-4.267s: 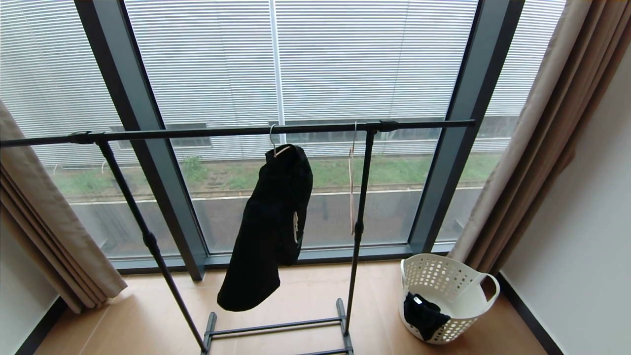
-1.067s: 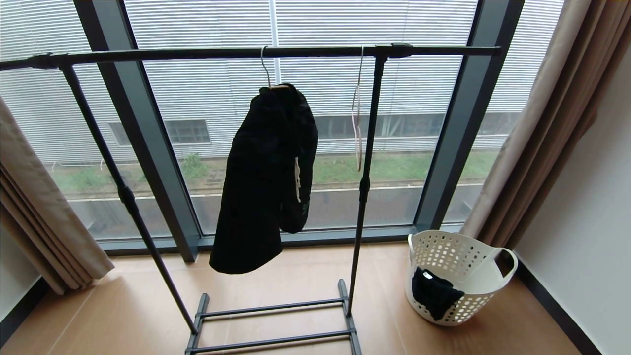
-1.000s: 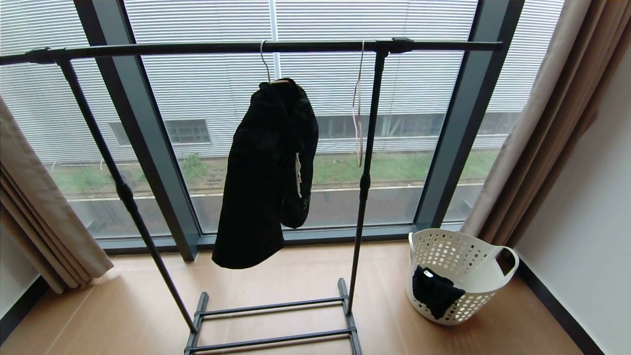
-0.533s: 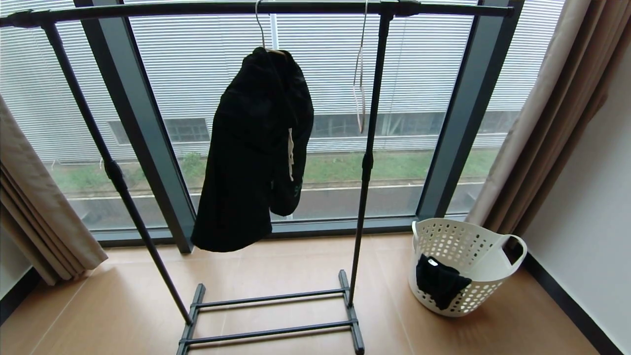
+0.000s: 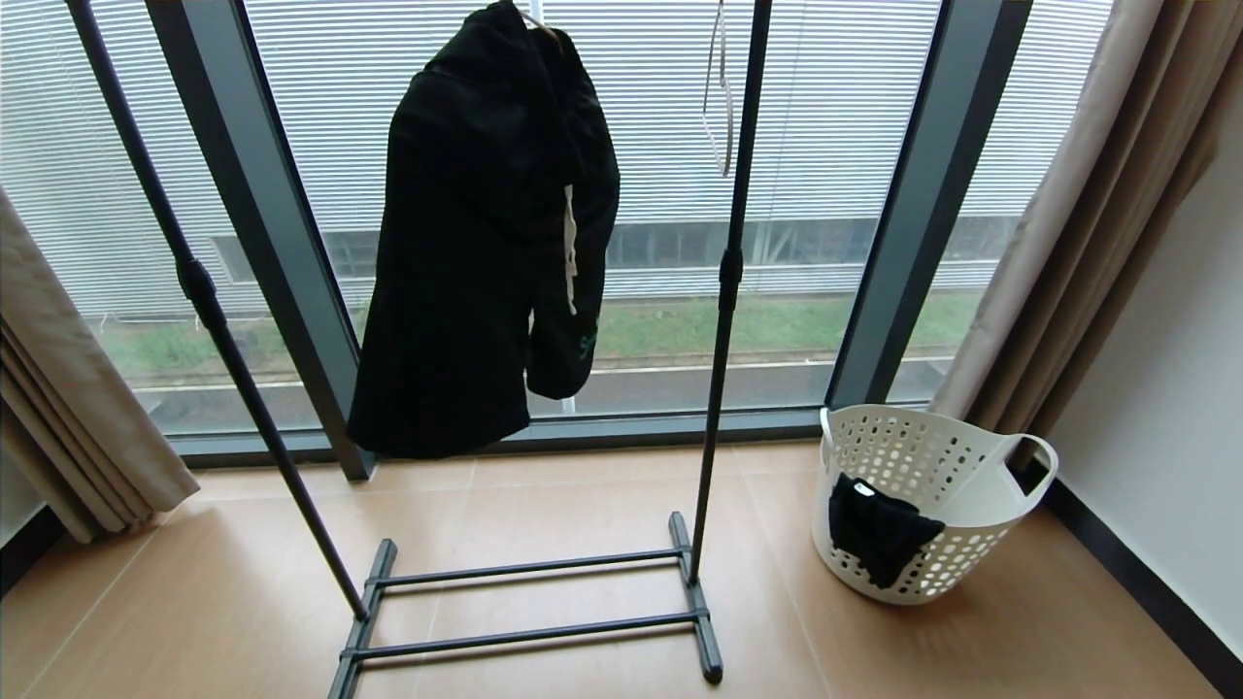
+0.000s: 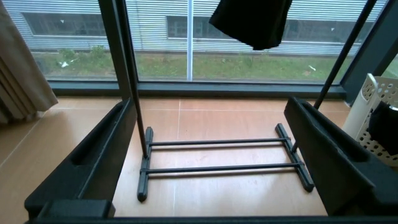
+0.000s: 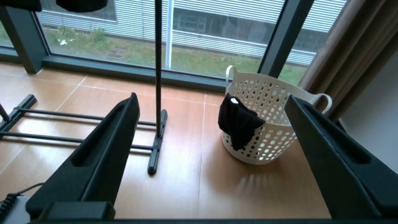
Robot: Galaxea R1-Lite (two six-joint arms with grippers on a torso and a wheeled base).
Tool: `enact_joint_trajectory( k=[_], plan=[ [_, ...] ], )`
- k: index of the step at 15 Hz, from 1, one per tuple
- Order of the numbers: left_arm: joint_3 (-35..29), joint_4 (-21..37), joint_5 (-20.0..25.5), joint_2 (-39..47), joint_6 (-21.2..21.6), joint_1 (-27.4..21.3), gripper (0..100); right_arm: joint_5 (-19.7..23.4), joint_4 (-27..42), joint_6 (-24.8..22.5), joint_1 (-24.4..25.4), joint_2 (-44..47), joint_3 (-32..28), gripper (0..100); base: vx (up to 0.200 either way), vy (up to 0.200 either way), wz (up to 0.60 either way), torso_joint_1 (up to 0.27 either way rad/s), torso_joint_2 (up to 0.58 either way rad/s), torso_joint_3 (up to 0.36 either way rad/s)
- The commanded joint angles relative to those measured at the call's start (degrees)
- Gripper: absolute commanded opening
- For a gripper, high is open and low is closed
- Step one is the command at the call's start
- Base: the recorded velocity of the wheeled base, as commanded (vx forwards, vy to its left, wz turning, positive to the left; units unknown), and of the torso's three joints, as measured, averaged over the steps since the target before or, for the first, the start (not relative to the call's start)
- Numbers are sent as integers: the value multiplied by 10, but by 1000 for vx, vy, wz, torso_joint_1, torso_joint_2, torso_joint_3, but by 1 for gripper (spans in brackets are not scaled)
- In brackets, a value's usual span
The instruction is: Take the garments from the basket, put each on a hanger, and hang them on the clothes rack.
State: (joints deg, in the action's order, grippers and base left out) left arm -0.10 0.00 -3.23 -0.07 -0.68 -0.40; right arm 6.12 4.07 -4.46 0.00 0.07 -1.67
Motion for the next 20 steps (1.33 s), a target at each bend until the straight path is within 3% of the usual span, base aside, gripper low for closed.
enact_joint_trajectory(
  k=[1,5,12,15,20],
  plan=[
    [0,-1,0,1,0,0,100,0,0,0,0,0,0,100,0,0,0,-124,408,261],
    [0,-1,0,1,0,0,100,0,1,0,0,0,0,100,0,0,0,-40,103,70],
    [0,-1,-1,1,0,0,100,0,1,0,0,0,0,100,0,0,-600,1,7,5],
    [1,0,-1,2,1,1,100,0,1,0,0,0,1,100,0,0,0,0,0,0],
    [1,0,-1,2,1,1,100,0,1,0,0,0,0,100,0,-200,0,3,1,2]
  ],
)
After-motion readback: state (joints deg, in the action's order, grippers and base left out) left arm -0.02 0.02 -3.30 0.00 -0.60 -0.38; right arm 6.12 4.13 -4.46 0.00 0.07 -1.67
